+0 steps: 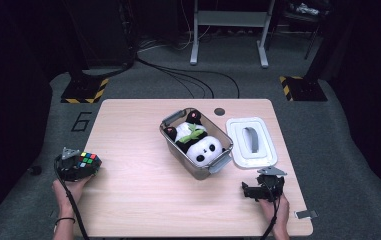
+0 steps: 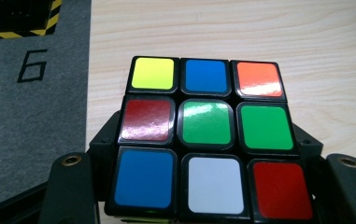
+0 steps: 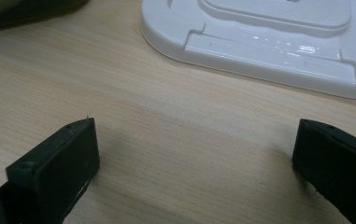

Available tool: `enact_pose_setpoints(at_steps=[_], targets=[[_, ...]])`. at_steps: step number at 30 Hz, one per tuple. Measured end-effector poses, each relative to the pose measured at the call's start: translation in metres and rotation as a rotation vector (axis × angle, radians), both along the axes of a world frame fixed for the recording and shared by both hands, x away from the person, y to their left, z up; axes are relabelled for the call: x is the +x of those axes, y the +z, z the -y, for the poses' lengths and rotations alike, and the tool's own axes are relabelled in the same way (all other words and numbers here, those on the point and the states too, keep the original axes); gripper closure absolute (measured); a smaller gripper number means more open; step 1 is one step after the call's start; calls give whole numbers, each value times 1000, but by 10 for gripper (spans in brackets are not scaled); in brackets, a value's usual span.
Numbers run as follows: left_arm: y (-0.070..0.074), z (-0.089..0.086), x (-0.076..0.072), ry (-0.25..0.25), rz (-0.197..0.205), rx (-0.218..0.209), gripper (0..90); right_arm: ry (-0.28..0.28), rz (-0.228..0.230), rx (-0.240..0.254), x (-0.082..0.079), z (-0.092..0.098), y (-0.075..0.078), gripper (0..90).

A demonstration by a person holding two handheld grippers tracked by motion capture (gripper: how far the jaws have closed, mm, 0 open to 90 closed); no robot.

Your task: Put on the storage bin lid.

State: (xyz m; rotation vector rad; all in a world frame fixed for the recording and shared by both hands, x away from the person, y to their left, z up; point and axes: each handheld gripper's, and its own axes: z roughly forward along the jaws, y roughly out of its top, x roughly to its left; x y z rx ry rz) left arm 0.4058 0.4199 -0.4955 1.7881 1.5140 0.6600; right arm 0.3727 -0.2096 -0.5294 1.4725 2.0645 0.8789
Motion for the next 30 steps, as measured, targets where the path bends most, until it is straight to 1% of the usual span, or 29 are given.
enact_pose_setpoints(at_steps=[2, 3, 4, 5, 7, 8, 9, 10, 15, 17, 18, 20, 21, 22, 23, 24, 26, 27, 28, 29, 30], targets=[[4, 4, -1, -7, 7, -5, 340, 0, 0, 0, 0, 0, 0, 0], [4, 4, -1, -7, 7, -5, 340, 0, 0, 0, 0, 0, 0, 0], [8, 7, -1, -21, 17, 1, 340, 0, 0, 0, 0, 0, 0, 0], [10, 9, -1, -22, 12, 0, 340, 0, 0, 0, 0, 0, 0, 0], [14, 13, 0, -35, 29, -3, 340, 0, 0, 0, 0, 0, 0, 0], [17, 15, -1, -46, 15, 1, 340, 0, 0, 0, 0, 0, 0, 0], [20, 18, 0, -53, 19, 3, 340, 0, 0, 0, 0, 0, 0, 0], [22, 21, 1, -62, 33, 0, 340, 0, 0, 0, 0, 0, 0, 0], [31, 32, 3, -96, 32, 6, 340, 0, 0, 0, 0, 0, 0, 0], [35, 36, 4, -108, 39, 5, 340, 0, 0, 0, 0, 0, 0, 0], [36, 39, 5, -106, 51, 1, 340, 0, 0, 0, 0, 0, 0, 0], [40, 43, 5, -122, 44, 4, 340, 0, 0, 0, 0, 0, 0, 0], [41, 46, 6, -122, 56, 6, 340, 0, 0, 0, 0, 0, 0, 0], [44, 47, 7, -133, 46, 14, 340, 0, 0, 0, 0, 0, 0, 0], [45, 50, 8, -139, 53, 13, 340, 0, 0, 0, 0, 0, 0, 0], [48, 52, 8, -146, 47, 12, 340, 0, 0, 0, 0, 0, 0, 0], [52, 56, 10, -156, 61, 19, 340, 0, 0, 0, 0, 0, 0, 0], [55, 59, 10, -165, 57, 22, 340, 0, 0, 0, 0, 0, 0, 0], [56, 62, 11, -166, 67, 20, 340, 0, 0, 0, 0, 0, 0, 0], [58, 63, 12, -175, 61, 23, 340, 1, 0, 0, 0, 0, 0, 0], [60, 66, 12, -176, 74, 22, 340, 0, 0, 0, 0, 0, 0, 0]])
